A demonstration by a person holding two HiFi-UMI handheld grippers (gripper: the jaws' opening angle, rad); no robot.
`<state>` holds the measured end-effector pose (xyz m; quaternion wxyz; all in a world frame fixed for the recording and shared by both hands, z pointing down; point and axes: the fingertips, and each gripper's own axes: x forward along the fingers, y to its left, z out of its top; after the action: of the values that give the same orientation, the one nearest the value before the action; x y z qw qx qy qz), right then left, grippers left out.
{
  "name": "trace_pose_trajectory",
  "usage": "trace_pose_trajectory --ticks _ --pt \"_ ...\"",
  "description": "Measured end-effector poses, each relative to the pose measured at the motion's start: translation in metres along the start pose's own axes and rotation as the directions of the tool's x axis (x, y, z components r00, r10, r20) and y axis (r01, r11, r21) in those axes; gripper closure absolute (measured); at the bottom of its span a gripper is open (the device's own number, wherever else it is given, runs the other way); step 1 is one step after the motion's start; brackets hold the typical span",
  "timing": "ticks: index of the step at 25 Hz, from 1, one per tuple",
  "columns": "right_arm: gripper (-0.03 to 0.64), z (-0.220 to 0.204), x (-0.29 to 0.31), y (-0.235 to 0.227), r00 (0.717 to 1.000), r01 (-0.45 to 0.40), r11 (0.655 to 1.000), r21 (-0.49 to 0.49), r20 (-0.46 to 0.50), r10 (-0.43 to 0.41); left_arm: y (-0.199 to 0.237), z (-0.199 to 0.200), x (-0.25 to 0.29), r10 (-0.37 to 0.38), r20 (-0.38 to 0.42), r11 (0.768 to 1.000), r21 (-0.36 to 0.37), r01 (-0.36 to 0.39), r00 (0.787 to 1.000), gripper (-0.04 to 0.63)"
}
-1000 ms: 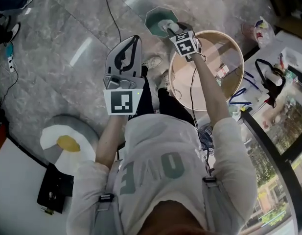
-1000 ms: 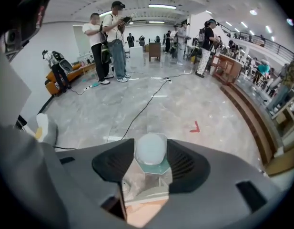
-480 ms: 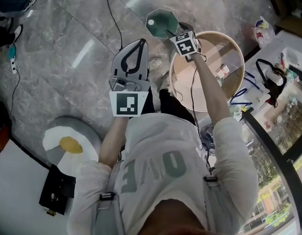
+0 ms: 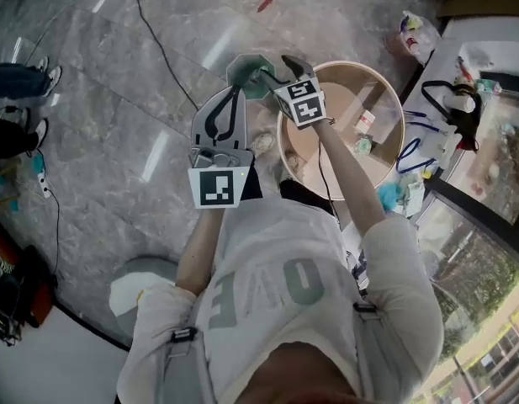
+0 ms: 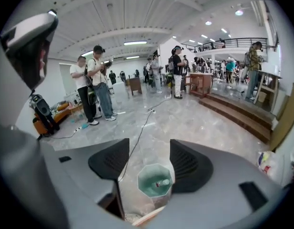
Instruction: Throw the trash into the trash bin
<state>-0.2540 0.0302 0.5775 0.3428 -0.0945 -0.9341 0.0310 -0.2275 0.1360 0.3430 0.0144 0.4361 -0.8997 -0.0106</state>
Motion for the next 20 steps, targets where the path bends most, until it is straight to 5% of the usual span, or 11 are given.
trace_pose_trajectory --ticks 3,6,11,14,17,20 --pt "0.367 0.032 -0.053 0.008 0.994 -0.029 1.000 -0.005 0.105 0.029 -0.029 0.016 0.012 -0.076 0.027 0.997 0.029 0.075 0.997 0.584" --pt "0.583 0.063 -0.120 -0.010 0.967 0.115 0.993 0.006 0.229 -0.114 -0.060 0.035 0.031 -0.165 0.066 0.986 0.046 0.162 0.984 0.584" --pt "0.603 0.080 -0.241 -0.042 0.840 0.393 0.920 0.001 0.408 -0.359 -0.127 0.056 0.059 -0.318 0.100 0.948 0.063 0.313 0.943 0.584" --pt "0.603 0.080 -0.318 -0.047 0.743 0.473 0.876 0.088 0.495 -0.451 -0.171 0.058 0.065 -0.415 0.093 0.910 0.066 0.410 0.905 0.584" --pt "0.603 0.064 -0.383 -0.052 0.655 0.510 0.832 0.219 0.528 -0.541 -0.220 0.056 0.066 -0.514 0.089 0.858 0.061 0.511 0.853 0.584" --pt "0.603 0.026 -0.423 -0.059 0.611 0.589 0.761 0.271 0.468 -0.639 -0.268 0.053 0.061 -0.608 0.083 0.794 0.063 0.605 0.790 0.584"
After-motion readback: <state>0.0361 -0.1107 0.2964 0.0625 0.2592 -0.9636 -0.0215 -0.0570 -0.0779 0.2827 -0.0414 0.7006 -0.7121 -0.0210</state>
